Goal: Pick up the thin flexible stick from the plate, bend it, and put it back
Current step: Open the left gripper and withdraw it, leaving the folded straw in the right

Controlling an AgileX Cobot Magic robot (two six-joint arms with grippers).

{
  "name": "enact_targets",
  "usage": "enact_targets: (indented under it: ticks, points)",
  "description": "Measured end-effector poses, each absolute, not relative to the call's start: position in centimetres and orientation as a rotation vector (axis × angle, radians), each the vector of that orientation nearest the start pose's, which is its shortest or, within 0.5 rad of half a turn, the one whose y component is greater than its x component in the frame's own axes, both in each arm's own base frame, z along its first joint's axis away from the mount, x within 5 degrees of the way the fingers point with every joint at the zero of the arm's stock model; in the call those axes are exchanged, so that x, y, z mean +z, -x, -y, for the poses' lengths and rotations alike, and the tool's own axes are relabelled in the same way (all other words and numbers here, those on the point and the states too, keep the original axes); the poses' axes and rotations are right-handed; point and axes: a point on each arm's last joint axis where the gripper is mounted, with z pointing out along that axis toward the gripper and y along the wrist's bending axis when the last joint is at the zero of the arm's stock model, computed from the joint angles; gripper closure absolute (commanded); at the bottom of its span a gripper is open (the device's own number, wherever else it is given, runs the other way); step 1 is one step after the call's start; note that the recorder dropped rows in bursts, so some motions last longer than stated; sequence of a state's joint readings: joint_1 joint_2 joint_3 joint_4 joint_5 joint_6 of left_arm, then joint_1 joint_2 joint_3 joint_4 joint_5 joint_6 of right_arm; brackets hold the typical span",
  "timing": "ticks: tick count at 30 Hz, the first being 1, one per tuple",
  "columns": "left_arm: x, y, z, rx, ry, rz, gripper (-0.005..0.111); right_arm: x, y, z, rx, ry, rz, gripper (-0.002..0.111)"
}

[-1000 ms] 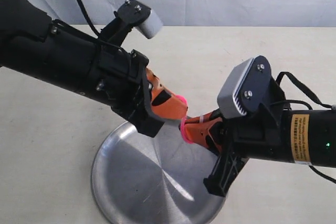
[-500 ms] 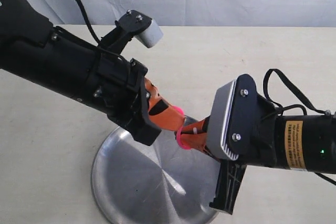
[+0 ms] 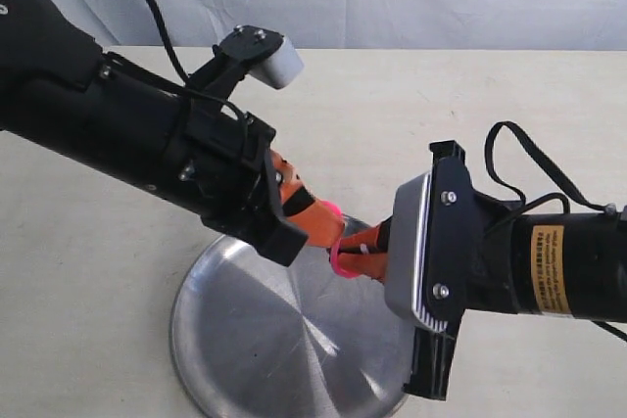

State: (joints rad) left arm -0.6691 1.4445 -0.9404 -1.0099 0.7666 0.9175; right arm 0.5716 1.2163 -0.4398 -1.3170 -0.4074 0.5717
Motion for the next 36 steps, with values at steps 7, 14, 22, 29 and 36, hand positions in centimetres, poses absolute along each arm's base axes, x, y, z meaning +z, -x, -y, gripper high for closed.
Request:
enact_targets:
  ticks: [7,14,22,29,36]
  points:
    - [26.0,-19.6,22.4,-1.063,-1.105,-2.287,0.107,21.1,-16.3,-14.5,0.261,1.528,-1.492,0.109]
    - [25.8,-19.5,22.6,-1.086,-1.068,-2.318,0.107,21.0,-16.2,-14.5,0.231,1.579,-1.454,0.109]
    - [25.6,-19.6,22.7,-1.117,-0.969,-2.401,0.107,20.8,-16.2,-14.4,0.194,1.637,-1.419,0.109]
    - [25.5,-19.7,22.7,-1.143,-0.85,-2.463,0.107,20.8,-16.2,-14.3,0.16,1.667,-1.39,0.109]
    - [25.5,-19.8,22.8,-1.164,-0.799,-2.469,0.107,20.9,-16.4,-14.2,0.126,1.679,-1.374,0.109]
